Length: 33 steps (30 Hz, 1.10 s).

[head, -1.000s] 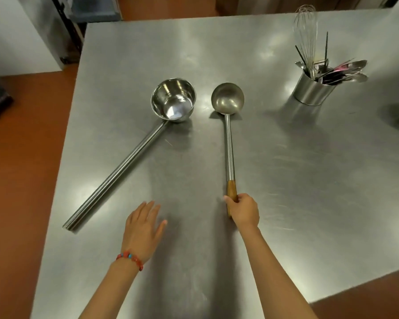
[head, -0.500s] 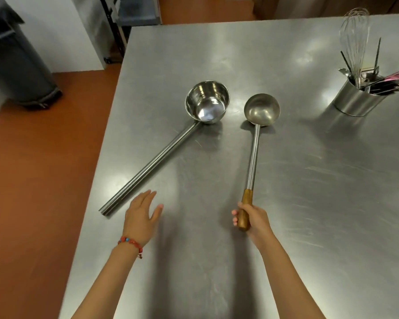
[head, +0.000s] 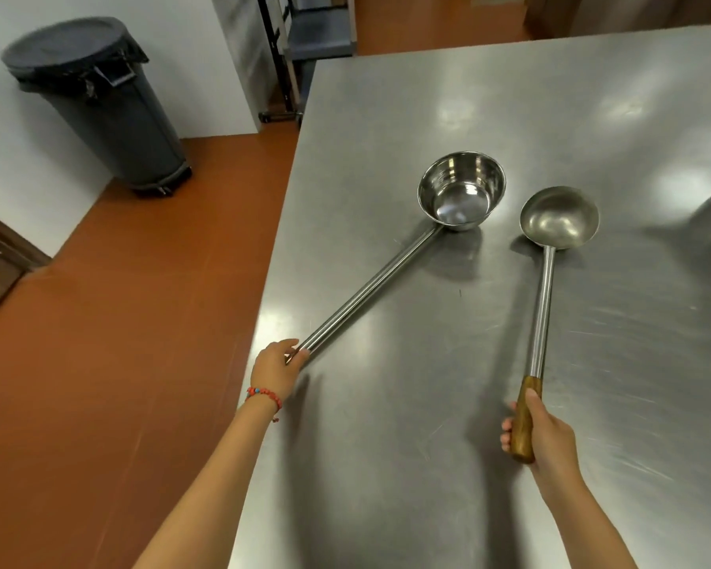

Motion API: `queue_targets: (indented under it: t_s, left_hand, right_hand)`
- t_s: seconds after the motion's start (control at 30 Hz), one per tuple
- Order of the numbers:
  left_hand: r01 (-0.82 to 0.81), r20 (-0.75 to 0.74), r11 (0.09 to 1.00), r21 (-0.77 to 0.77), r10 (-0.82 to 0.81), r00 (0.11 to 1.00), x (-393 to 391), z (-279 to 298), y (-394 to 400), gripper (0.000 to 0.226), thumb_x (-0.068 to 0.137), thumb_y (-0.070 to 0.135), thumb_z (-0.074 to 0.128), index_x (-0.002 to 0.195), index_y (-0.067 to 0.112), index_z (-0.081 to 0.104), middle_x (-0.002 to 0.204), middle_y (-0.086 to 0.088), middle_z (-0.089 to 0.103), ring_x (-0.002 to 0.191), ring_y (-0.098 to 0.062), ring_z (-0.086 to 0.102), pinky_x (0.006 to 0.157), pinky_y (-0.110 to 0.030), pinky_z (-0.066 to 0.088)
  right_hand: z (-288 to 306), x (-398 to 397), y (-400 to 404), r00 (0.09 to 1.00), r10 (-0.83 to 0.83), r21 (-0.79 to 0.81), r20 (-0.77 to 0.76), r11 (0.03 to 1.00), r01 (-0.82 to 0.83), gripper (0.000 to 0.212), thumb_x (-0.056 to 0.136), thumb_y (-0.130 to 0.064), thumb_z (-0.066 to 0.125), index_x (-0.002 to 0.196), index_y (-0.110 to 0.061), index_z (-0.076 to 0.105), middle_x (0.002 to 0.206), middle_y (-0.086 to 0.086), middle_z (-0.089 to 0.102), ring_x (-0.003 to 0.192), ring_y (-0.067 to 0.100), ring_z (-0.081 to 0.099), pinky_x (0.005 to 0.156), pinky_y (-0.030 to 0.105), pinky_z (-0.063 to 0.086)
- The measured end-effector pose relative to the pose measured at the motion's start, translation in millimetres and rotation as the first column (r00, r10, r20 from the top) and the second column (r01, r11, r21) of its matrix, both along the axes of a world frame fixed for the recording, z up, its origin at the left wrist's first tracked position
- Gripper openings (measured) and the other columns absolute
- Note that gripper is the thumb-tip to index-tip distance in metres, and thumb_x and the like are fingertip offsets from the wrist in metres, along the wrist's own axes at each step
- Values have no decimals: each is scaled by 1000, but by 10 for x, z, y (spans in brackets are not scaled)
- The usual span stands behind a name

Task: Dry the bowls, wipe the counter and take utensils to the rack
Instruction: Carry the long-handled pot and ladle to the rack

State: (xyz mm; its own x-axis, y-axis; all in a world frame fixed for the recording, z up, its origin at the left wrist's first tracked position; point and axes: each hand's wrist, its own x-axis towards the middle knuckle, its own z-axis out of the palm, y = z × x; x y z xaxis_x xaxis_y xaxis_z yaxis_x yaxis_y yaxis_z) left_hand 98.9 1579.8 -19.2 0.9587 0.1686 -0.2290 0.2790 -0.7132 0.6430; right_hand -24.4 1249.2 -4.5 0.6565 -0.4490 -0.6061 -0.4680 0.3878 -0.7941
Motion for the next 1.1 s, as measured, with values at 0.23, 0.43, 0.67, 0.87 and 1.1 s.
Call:
queue_targets:
  t_s: [0.23, 0.43, 0.67, 0.87, 1.1]
  left_hand:
    - [119, -100, 993, 0, -119, 988, -6, -91, -228, 32, 77, 30, 71, 102, 9, 67, 70, -3, 58, 71, -19, 53, 69, -25, 42]
    - [109, -185, 948, -298, -169, 968, -296, -11, -650, 32, 80, 19, 69, 57, 4, 52, 50, -6, 49, 38, -12, 51, 44, -19, 41]
    - [-182, -378, 659, -730, -167, 910, -594, 92, -1219, 17, 91, 17, 54, 80, 3, 56, 64, -9, 63, 33, -13, 51, 32, -17, 39]
    - [-191, -353, 639, -745, -135, 926, -715, 221, -1331, 32, 95, 32, 43, 84, 6, 58, 52, -5, 47, 29, -11, 40, 32, -16, 33]
    - [-104, -259, 719, -687, -108, 960, -1161, 319, -1298, 29, 95, 28, 44, 80, 5, 54, 52, -5, 49, 29, -12, 41, 32, -17, 34]
  right_hand:
    - [11, -157, -14, 999, -14, -49, -33, 999, 13, 33, 93, -35, 49, 83, -7, 63, 57, 12, 56, 32, 14, 52, 33, 21, 46]
    - [76, -295, -37, 996, -12, -50, -83, 999, 8, 32, 94, -33, 49, 82, -6, 63, 56, 12, 58, 34, 14, 53, 34, 22, 47]
    - [125, -412, -64, 985, -12, 22, -172, 1000, 16, 32, 93, -28, 47, 83, -1, 61, 47, 9, 60, 37, 18, 53, 36, 23, 46]
    - [201, -518, 4, 983, -62, -109, -173, 993, 44, 50, 92, -49, 44, 72, -7, 61, 41, 0, 56, 33, 13, 50, 36, 21, 41]
    - [286, -826, 12, 991, -34, -99, -129, 995, 21, 47, 90, -49, 48, 74, -6, 61, 42, 1, 56, 33, 14, 48, 35, 21, 39]
